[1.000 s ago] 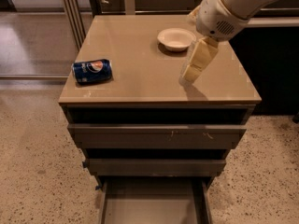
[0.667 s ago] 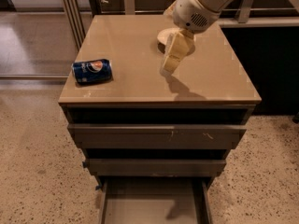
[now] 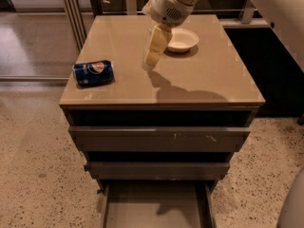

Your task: Place pepsi can into bottom drawer

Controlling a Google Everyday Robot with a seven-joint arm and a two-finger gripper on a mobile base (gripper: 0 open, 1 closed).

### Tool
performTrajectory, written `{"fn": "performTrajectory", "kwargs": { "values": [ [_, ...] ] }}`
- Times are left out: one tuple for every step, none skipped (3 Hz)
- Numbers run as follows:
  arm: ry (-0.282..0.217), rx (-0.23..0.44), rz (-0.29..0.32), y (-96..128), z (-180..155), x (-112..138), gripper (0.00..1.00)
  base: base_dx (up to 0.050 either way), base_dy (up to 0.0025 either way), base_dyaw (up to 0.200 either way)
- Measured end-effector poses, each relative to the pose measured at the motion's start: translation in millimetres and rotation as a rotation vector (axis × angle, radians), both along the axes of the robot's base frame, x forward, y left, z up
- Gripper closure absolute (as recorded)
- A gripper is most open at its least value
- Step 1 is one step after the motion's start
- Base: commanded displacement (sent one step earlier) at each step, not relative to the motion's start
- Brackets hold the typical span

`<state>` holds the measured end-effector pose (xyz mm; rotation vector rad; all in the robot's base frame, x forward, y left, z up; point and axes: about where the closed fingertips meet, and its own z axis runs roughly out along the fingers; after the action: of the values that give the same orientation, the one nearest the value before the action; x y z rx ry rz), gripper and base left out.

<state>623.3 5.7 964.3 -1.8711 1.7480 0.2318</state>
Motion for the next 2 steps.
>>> {"fn": "performTrajectory", "kwargs": {
  "values": [
    [0.014, 0.037, -0.043, -1, -18, 4, 0.0, 0.0, 0.0, 0.0],
    [0.04, 0.085, -0.053, 14, -45, 23, 0.0, 0.0, 0.0, 0.0]
  ]
}}
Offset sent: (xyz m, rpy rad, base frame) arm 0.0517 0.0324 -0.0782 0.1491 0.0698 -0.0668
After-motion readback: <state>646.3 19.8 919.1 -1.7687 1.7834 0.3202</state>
